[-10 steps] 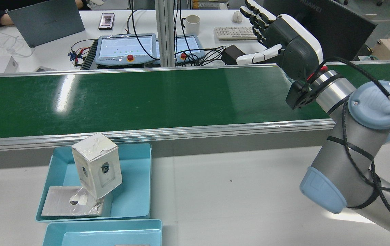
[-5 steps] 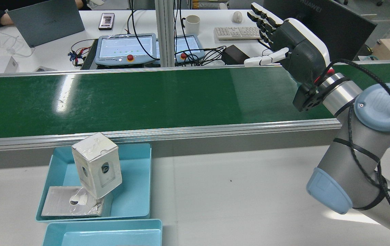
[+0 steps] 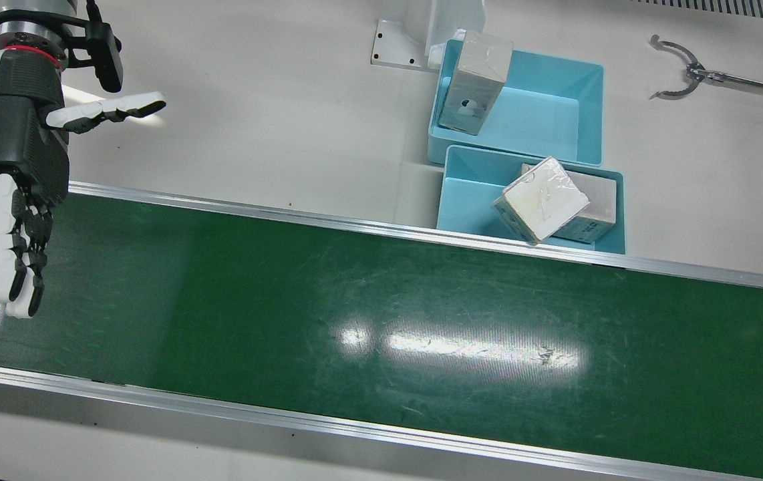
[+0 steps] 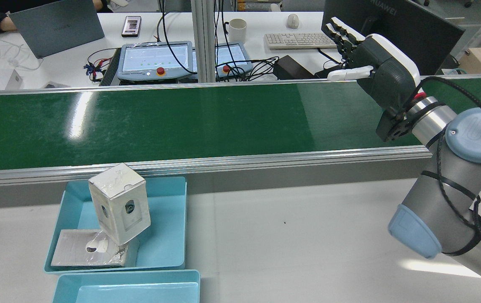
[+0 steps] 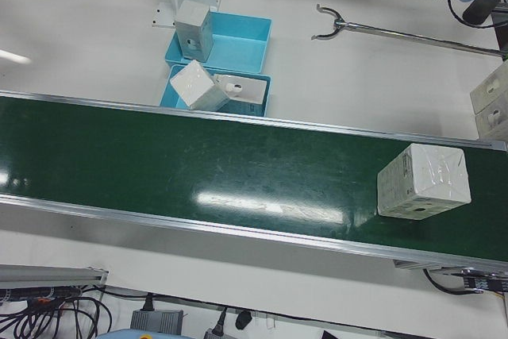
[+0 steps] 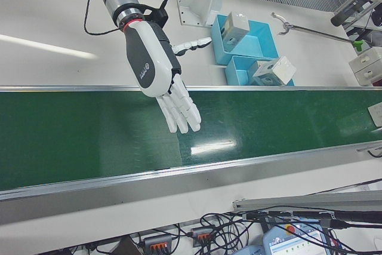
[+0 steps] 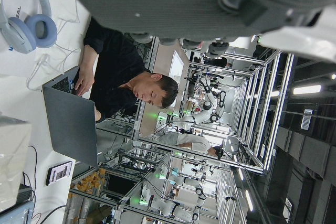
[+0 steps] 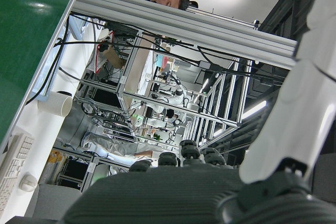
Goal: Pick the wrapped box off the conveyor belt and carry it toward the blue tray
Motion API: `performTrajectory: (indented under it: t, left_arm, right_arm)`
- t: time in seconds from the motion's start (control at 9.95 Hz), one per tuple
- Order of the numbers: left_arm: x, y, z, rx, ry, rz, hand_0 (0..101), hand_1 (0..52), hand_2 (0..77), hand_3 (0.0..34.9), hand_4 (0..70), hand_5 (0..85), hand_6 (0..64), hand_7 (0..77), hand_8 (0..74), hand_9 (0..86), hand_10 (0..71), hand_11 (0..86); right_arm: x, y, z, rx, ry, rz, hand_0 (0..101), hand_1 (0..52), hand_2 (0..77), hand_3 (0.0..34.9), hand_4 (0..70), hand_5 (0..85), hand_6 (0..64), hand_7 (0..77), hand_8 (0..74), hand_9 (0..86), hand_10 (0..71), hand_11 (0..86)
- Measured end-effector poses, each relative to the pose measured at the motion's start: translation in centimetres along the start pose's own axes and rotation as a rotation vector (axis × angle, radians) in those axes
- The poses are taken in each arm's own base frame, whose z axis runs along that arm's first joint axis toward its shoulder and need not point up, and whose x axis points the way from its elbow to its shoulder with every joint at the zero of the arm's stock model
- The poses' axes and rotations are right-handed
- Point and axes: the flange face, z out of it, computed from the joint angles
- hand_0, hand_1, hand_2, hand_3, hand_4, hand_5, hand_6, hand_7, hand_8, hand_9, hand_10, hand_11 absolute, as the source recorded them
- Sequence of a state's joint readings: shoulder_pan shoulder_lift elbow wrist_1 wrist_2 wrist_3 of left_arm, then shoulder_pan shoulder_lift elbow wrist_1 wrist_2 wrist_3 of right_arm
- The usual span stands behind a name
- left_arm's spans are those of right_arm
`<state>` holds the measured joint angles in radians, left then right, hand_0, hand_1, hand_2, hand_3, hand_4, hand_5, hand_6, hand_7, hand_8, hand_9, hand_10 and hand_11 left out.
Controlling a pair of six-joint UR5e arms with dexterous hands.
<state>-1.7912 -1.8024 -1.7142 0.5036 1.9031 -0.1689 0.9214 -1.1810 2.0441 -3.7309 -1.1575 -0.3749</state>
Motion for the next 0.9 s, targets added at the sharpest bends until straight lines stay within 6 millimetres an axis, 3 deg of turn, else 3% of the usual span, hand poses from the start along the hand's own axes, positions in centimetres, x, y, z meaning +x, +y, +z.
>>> performTrajectory:
  t: [0.4,0.7,0.8,0.9]
  left_arm:
    - [0.0,0.0,0.0,0.000,0.000,0.000,0,0.0,1.1,0.0,0.0,1.1,0.0,0.0,0.0,0.0,0.5,0.0]
    - [0.0,0.0,0.0,0.000,0.000,0.000,0,0.0,1.1,0.0,0.0,1.1,0.0,0.0,0.0,0.0,0.5,0.0]
    - [0.0,0.0,0.0,0.000,0.000,0.000,0,0.0,0.5,0.0,0.0,1.1,0.0,0.0,0.0,0.0,0.0,0.0]
    - [0.0,0.0,0.0,0.000,0.000,0.000,0,0.0,0.5,0.0,0.0,1.1,0.0,0.0,0.0,0.0,0.0,0.0]
  right_arm:
    - [-0.7,0.1,0.5,0.005,-0.019,0.015,39,8.2,6.0,0.0,0.0,2.7,0.0,0.5,1.1,1.6,1.6,1.1]
    - [-0.8,-1.0,1.9,0.040,-0.026,0.025,40,8.2,7.1,0.0,0.0,2.7,0.0,0.5,1.1,2.7,0.0,1.1]
    - [-0.6,-0.8,2.8,0.042,-0.028,0.030,41,8.7,7.1,5.3,0.0,10.4,0.0,0.5,2.2,3.3,0.0,1.1]
    - [-0.4,-0.5,3.6,0.040,-0.028,0.033,40,8.7,7.1,5.4,0.0,9.3,0.0,0.5,2.2,2.7,0.0,1.1]
